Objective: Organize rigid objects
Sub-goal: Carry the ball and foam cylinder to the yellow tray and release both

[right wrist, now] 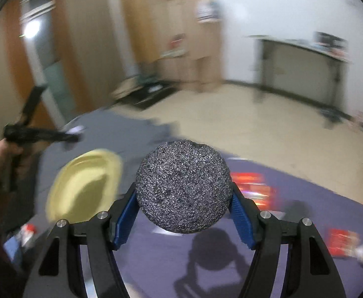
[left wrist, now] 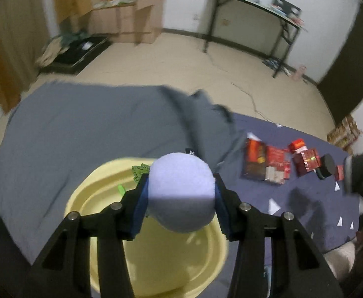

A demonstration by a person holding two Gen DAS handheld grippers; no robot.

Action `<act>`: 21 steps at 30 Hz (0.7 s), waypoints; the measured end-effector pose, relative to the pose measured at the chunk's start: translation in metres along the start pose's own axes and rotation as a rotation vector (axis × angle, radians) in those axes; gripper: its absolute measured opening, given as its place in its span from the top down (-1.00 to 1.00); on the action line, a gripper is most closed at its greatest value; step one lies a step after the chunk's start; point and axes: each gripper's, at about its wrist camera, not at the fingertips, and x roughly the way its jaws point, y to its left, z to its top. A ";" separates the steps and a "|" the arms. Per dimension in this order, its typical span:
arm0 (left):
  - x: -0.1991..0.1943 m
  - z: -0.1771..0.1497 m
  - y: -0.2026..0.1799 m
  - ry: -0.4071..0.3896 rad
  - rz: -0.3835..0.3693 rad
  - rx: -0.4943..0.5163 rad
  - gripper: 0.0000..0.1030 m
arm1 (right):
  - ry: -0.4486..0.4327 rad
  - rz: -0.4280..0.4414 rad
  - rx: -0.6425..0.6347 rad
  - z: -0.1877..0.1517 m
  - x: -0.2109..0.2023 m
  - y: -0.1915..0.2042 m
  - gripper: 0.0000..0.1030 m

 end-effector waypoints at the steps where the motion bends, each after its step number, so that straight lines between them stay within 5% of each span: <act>1: 0.001 -0.006 0.010 0.004 0.007 -0.026 0.02 | 0.013 0.035 -0.024 0.002 0.012 0.019 -0.32; 4: 0.013 -0.027 0.034 0.019 0.004 -0.101 0.02 | 0.099 0.136 -0.091 -0.004 0.073 0.094 -0.32; 10: 0.044 -0.055 0.072 0.031 0.058 -0.197 0.02 | 0.294 0.168 -0.262 -0.043 0.159 0.190 -0.32; 15: 0.075 -0.071 0.089 0.093 0.094 -0.238 0.02 | 0.386 0.173 -0.306 -0.050 0.209 0.220 -0.32; 21: 0.097 -0.081 0.103 0.128 0.114 -0.293 0.02 | 0.393 0.126 -0.322 -0.058 0.240 0.231 -0.32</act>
